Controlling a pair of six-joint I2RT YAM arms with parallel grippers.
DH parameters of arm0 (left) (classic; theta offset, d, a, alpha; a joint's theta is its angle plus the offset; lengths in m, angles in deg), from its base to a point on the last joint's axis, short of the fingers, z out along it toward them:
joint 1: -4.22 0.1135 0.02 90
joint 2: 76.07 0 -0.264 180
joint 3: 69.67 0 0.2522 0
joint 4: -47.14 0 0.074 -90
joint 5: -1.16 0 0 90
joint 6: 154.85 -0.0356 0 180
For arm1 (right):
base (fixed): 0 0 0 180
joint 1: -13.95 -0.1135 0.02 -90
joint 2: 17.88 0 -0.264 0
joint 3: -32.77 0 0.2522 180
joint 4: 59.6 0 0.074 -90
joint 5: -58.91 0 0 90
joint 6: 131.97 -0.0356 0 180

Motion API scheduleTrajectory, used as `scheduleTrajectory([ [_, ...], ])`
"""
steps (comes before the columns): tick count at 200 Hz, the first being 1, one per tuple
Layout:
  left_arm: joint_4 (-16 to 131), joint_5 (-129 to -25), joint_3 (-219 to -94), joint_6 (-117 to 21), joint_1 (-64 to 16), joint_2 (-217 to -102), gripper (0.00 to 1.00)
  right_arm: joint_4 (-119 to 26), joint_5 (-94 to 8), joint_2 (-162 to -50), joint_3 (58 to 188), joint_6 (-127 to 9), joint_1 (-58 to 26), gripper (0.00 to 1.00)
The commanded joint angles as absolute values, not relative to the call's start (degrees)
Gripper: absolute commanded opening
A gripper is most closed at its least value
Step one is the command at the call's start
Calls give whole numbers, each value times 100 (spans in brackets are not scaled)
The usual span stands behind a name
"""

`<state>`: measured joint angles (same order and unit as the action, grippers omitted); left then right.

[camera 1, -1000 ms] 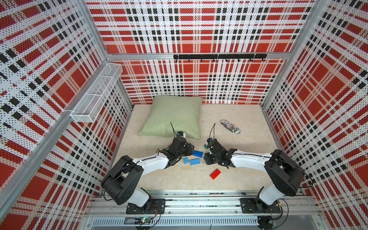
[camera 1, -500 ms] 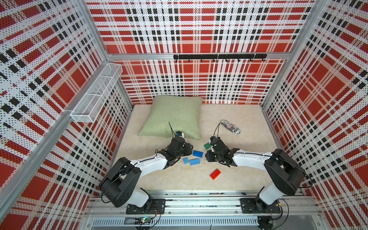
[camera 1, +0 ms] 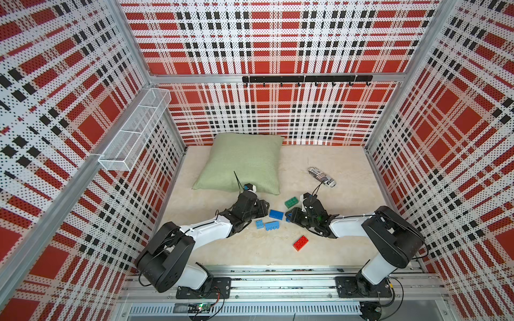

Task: Assemble a heart with lego
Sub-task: Adjust the lego brick at the center of the board.

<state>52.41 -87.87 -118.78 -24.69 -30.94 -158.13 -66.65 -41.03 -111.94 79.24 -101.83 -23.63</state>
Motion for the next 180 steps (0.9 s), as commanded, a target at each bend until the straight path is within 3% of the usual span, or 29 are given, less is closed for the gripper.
scheduleTrajectory([
  [1, 5247, -8886, -11874, -2565, -3059, -15702, 56, -6171, -3796, -11005, 7932, -10187, -2336, 43],
  [112, 5382, -8996, -11772, -2565, -3032, -15470, 58, -3899, -2528, -9888, 8499, -8997, -2298, 58],
  [154, 5283, -8981, -11598, -2464, -3069, -15302, 58, -3372, -2623, -9830, 9217, -8462, -2541, 58],
  [180, 5279, -8935, -11468, -2429, -3094, -15135, 58, -2719, -2814, -10081, 9602, -7452, -2721, 58],
])
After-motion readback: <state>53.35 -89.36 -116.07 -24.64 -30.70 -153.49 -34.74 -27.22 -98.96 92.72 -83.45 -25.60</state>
